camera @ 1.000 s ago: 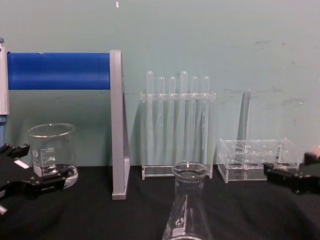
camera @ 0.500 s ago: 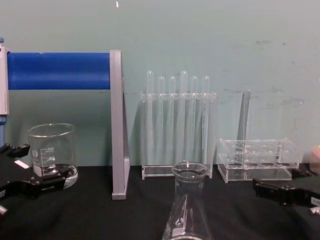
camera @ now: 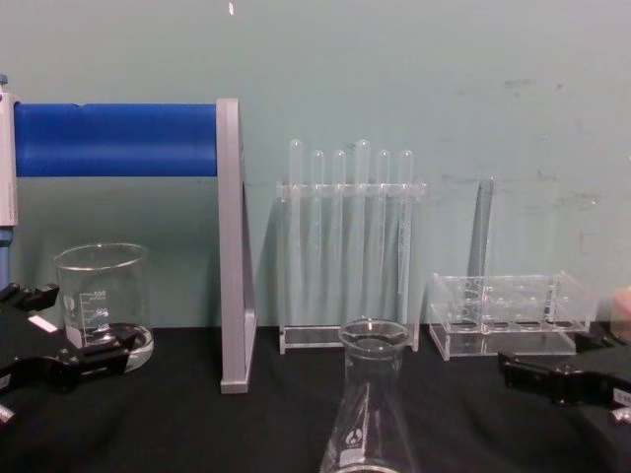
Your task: Grasp the erlenmeyer flask with one hand, shake it three times, then place it back.
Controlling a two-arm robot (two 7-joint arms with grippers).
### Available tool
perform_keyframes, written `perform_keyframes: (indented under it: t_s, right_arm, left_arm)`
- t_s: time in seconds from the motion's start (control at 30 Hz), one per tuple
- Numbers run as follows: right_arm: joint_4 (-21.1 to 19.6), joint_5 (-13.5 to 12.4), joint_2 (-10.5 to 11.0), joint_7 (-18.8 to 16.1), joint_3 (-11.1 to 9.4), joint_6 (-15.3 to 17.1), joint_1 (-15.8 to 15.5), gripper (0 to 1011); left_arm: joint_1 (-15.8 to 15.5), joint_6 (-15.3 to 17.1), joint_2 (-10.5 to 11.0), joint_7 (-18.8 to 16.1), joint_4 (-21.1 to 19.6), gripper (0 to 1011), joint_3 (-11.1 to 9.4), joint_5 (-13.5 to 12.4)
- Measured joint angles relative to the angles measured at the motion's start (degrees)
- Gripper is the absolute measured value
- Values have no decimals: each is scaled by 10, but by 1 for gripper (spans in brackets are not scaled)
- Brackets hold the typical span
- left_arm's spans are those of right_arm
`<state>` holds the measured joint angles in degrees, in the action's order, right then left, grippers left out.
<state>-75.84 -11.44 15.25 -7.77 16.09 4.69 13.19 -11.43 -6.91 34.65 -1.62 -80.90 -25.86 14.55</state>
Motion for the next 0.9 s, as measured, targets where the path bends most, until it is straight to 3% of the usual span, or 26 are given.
perform_keyframes:
  t_s: [0.9]
  right_arm:
    - [-1, 0, 1, 2, 1, -2, 0, 1000]
  left_arm:
    - [0, 0, 0, 0, 0, 1001, 0, 0]
